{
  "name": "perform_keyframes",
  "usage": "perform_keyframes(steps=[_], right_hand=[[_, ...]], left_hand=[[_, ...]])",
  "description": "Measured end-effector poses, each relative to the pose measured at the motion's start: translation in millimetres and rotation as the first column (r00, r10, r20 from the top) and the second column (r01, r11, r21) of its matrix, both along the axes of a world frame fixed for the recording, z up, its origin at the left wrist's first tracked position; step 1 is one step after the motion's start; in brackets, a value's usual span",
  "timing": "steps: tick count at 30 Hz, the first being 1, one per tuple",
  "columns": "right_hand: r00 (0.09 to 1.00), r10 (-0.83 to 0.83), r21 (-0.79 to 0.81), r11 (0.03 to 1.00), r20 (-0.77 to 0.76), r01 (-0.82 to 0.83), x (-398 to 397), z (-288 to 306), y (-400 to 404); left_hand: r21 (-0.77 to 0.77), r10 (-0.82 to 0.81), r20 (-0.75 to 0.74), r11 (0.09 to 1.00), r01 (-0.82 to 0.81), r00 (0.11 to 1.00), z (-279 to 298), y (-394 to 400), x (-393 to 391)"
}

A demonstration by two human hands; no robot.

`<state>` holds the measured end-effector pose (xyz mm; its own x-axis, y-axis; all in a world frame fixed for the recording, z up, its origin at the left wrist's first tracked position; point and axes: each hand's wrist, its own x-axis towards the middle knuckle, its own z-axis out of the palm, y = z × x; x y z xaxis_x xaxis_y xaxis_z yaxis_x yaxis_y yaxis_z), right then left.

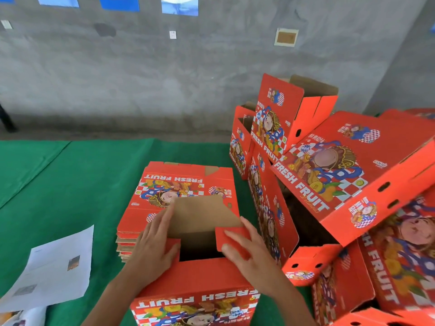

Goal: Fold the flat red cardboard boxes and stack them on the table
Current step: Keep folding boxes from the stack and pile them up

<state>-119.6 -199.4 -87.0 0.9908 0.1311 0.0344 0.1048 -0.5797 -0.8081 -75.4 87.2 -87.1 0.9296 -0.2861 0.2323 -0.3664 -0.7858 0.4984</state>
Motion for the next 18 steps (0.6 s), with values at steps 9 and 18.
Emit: perform_keyframes(steps=[9,18], right_hand=[[0.997,0.019,0.065,0.998,0.073,-0.024,10,-5,-3],[0.999,0.0,0.07,0.998,-0.053,0.004,8,-9,-4]], left_hand=[[-0.12,-0.099,-0.002,0.988,0.098,0.995,-1,5,1],[0.099,-0.163,-0.233,0.977,0.19,0.959,10,3,-7]])
